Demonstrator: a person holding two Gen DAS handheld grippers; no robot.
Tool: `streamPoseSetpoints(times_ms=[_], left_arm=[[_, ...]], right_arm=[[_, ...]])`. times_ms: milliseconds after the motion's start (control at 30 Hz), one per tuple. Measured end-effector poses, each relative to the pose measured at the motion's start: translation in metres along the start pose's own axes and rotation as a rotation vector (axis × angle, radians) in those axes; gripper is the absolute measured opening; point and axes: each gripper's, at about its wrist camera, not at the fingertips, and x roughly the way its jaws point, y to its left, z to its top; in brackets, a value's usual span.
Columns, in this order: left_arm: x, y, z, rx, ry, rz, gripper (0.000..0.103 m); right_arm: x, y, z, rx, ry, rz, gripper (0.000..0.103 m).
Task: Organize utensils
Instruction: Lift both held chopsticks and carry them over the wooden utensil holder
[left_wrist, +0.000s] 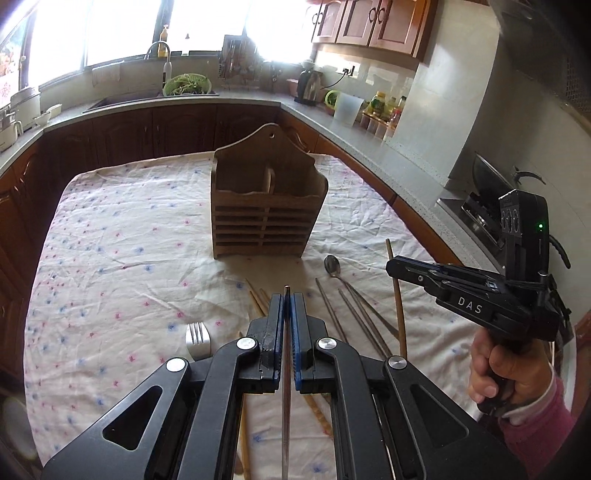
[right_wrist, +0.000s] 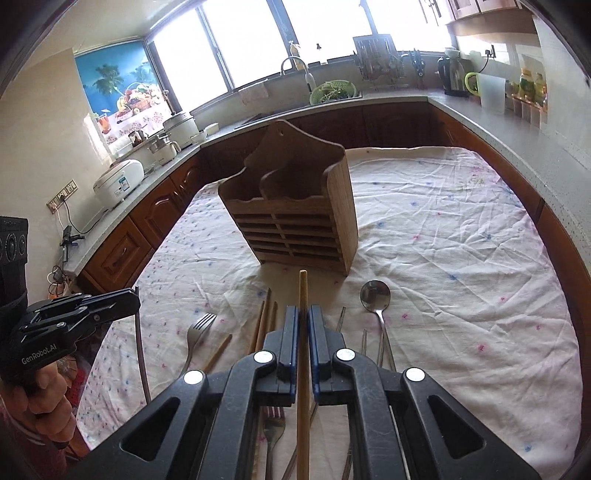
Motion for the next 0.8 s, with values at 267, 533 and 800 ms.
streamPoseSetpoints(times_ms=[267, 533, 800], left_arm=[[-0.043, -0.004, -0.009, 0.011, -0.078, -0.015, 0.003], [-0.063, -0.003, -0.009, 0.006, -0.144, -0.015, 0.003], [-0.075, 0.004, 0.004, -0.014, -0.215, -0.010, 0.003]], right_arm=[[-0.043, 0.016, -0.003, -0.026, -0.082, 0.004, 0.005], [-0.071, 0.019, 0.003, -0.030, -0.150, 0.002, 0.005], [-0.077, 0.016, 0.014, -0.021, -0.208, 0.001, 0.005]])
